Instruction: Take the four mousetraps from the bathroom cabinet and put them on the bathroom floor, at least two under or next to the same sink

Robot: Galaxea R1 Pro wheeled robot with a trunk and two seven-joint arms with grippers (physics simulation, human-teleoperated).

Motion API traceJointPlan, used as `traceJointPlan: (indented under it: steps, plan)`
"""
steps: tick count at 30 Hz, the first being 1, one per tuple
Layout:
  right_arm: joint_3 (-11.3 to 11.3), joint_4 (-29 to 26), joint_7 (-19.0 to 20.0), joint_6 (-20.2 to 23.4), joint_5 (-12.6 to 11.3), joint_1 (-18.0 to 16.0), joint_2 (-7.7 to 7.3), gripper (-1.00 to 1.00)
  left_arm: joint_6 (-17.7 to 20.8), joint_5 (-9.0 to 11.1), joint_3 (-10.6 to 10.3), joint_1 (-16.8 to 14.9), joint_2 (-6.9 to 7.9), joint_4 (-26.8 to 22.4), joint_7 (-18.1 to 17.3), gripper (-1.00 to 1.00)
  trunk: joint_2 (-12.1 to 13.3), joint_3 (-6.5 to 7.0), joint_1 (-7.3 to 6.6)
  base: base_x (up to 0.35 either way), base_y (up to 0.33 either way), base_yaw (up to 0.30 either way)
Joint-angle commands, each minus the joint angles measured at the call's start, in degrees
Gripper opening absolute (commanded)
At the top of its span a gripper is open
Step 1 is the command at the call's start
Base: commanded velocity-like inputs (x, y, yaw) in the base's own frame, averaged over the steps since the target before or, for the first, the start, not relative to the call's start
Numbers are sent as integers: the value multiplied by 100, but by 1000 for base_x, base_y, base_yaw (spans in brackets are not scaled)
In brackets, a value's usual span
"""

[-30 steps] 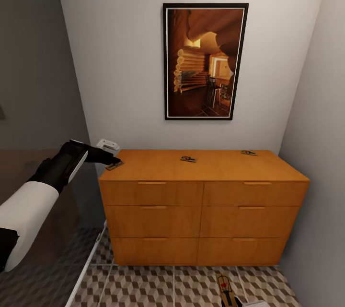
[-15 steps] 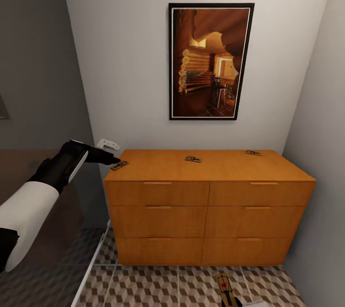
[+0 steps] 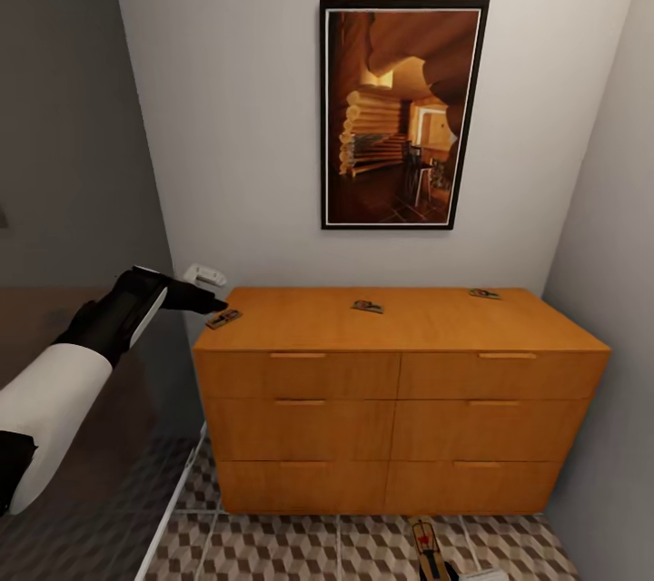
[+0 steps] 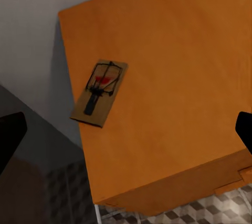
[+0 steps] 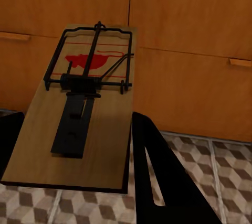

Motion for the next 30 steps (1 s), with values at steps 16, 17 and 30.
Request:
traceJointPlan:
  steps: [16, 17, 30]
  plan:
    - [-4, 3, 30, -16, -2, -4, -2, -100, -376, -44, -16, -5, 17, 385, -256, 100, -4, -7, 2, 25, 0, 0]
    - [-4, 3, 30, -16, -2, -4, -2, -100, -376, -45, -16, -5, 18, 384, -273, 100, -4, -7, 2, 0, 0, 0]
    - [-4, 3, 30, -16, -2, -4, -2, -100, -411, -50, -16, -6, 19, 381, -349, 100, -4, -7, 2, 0, 0, 0]
